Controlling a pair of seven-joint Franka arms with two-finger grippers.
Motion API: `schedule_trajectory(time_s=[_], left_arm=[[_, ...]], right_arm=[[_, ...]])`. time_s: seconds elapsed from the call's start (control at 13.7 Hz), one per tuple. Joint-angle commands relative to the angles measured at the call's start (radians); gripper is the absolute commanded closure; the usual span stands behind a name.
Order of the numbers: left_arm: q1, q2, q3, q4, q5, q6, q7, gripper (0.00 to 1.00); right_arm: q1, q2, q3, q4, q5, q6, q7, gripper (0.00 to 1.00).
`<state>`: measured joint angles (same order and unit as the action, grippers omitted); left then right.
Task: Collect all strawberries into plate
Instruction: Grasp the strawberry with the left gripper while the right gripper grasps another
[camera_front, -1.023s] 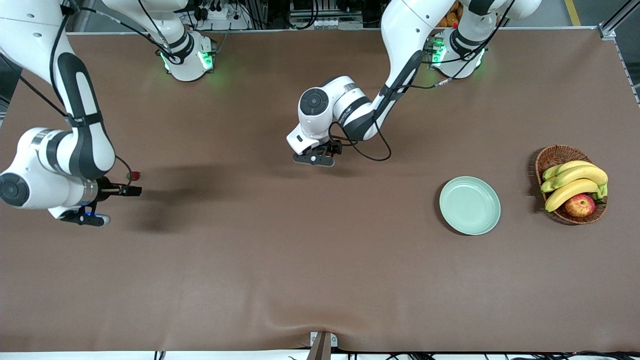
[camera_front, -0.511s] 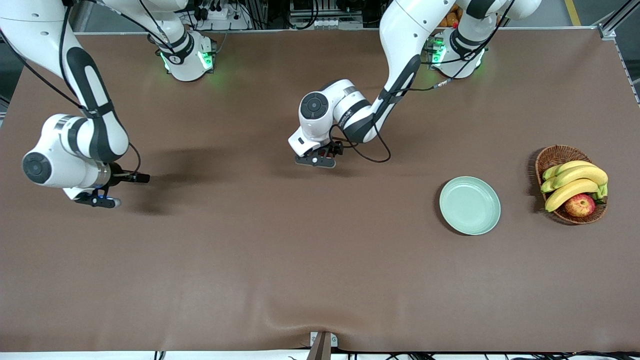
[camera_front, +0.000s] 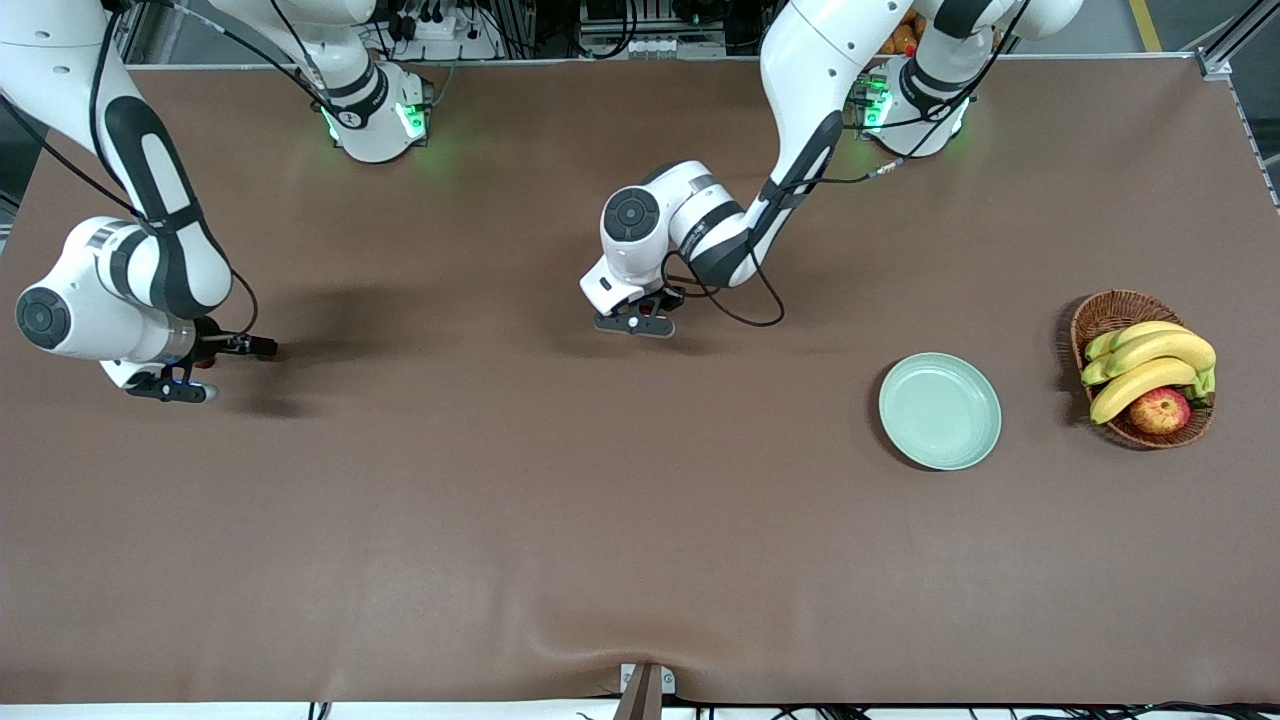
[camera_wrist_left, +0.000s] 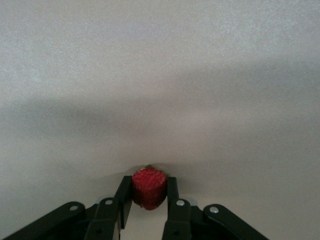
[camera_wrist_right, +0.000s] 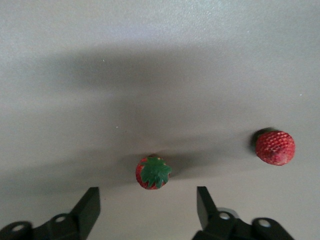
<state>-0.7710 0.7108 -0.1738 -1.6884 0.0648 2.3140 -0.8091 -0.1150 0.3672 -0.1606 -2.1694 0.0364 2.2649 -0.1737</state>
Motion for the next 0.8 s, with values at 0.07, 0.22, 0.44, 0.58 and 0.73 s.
schedule_trajectory(time_s=[0.07,0.22,0.44,0.58,0.73], left_arm=[[0.025,-0.033,-0.001,-0.013,0.024,-0.004,-0.033,1.0],[0.109,-0.111,-0.001,-0.013,0.024,-0.063,-0.035,1.0],[0.29,-0.18,0.002,-0.011,0.026,-0.146,-0.027,1.0],[0.425,-0.188,0.002,-0.005,0.073,-0.191,-0.027,1.0],[0.551,-0.185,0.0,-0.004,0.128,-0.199,-0.001,1.0]], right_arm=[[-0.009,0.004,0.016,-0.036,-0.02,0.047,-0.003,0.36],[-0.008,0.013,0.016,-0.039,-0.02,0.047,-0.003,0.37],[-0.009,0.03,0.016,-0.039,-0.02,0.062,-0.004,0.39],[-0.009,0.032,0.016,-0.038,-0.02,0.067,-0.004,0.59],[-0.011,0.032,0.016,-0.036,-0.02,0.065,-0.004,0.88]])
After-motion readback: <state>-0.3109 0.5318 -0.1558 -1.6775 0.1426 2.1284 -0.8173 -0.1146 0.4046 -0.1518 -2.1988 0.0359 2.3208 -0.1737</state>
